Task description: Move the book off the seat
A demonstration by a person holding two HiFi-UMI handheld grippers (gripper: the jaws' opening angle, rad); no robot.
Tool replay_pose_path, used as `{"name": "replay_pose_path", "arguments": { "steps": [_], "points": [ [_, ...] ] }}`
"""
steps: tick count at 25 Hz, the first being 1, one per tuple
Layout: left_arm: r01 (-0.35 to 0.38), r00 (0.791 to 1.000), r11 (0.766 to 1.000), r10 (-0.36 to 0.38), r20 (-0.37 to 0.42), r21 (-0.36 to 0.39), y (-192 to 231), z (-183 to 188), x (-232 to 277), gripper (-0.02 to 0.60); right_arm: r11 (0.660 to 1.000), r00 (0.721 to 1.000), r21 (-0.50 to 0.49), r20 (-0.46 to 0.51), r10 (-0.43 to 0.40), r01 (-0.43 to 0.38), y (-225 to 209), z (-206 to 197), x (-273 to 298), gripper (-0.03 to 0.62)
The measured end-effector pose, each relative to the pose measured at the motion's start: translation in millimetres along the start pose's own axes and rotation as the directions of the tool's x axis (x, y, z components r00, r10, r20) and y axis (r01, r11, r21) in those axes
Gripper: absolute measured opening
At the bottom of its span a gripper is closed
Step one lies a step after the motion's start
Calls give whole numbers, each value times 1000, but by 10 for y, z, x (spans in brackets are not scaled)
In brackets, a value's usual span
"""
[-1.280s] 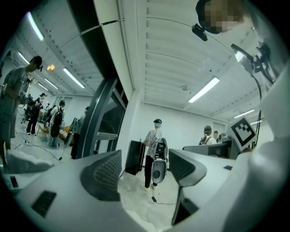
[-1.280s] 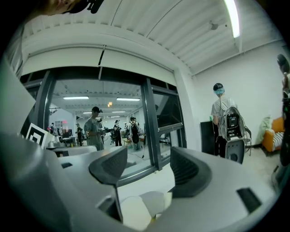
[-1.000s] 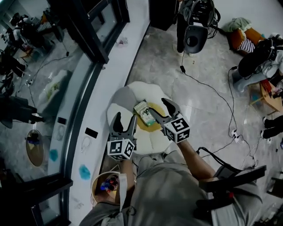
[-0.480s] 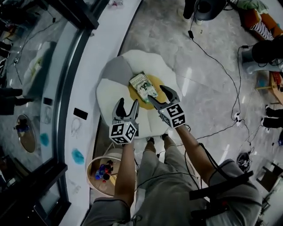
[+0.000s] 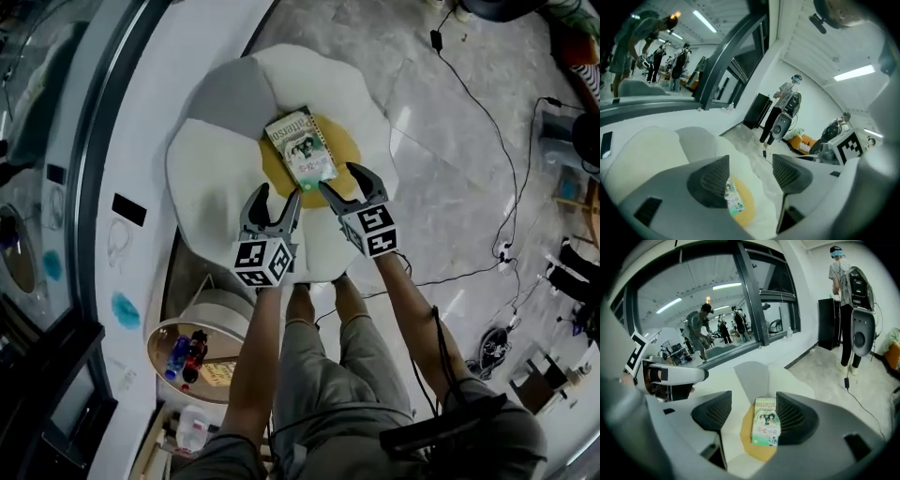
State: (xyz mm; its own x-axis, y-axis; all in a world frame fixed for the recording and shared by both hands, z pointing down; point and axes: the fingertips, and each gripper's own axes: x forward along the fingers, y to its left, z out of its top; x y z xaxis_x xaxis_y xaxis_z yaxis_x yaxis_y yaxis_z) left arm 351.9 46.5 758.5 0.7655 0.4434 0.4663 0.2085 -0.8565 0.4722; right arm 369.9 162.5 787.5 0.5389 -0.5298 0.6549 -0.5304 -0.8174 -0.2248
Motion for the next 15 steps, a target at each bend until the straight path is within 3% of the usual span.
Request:
{"name": "replay_pose_path", "arguments": {
  "steps": [8,15],
  "points": [
    [-18,997,998,13,-76,-62,448,-953,544,299,1000,998,-10,-57,14,-14,-305,-766,621,285],
    [-24,988,999,17,-154,-45,803,-1590,888,299,999,992,-23,-116,42,-45,-412,-1311,1101,285]
  ]
}}
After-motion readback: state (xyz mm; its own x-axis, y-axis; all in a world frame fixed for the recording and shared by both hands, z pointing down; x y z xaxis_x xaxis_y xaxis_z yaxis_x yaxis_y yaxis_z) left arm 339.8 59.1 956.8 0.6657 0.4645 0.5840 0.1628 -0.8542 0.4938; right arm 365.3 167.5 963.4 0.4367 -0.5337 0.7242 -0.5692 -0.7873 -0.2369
